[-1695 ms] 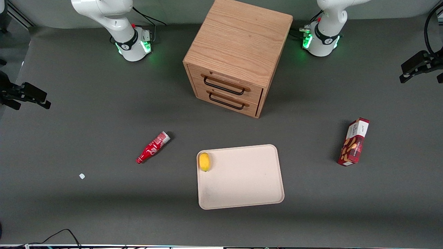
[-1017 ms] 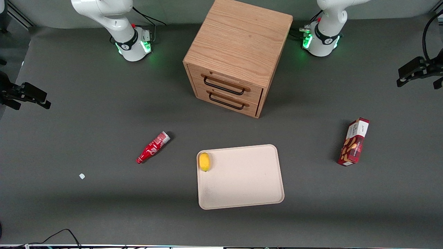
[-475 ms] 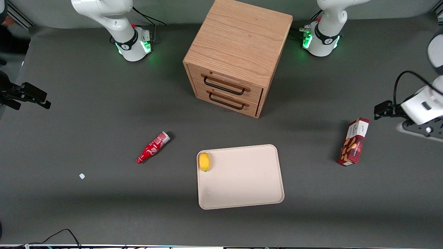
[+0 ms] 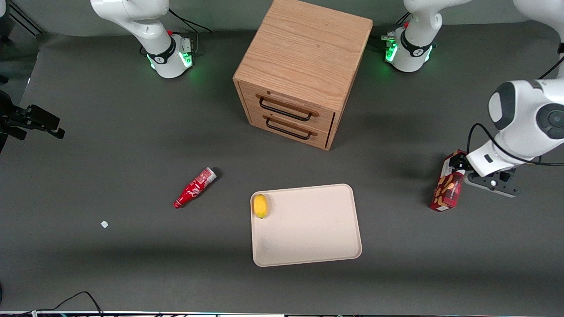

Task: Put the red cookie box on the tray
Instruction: 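Lower the open left gripper around the top of the red box, then close the left gripper on the red box and lift it, then carry the held red box over the white tray's corner, then lower the red box onto the tray and open the left gripper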

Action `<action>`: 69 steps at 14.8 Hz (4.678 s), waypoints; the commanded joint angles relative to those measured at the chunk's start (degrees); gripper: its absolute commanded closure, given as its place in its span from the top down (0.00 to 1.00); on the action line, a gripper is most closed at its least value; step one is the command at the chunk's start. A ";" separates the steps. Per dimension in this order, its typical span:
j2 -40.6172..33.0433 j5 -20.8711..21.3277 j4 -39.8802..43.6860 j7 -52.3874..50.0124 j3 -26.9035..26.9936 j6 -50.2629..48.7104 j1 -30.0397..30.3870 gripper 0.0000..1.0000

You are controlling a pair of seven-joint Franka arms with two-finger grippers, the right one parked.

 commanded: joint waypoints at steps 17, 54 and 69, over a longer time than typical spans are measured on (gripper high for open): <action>8.31 2.37 -5.85 0.59 2.96 14.48 -0.83 0.18; 32.12 3.78 47.06 -53.01 -6.27 -12.42 -24.46 0.00; 38.55 3.87 46.18 -56.63 -4.16 -7.67 -26.57 0.00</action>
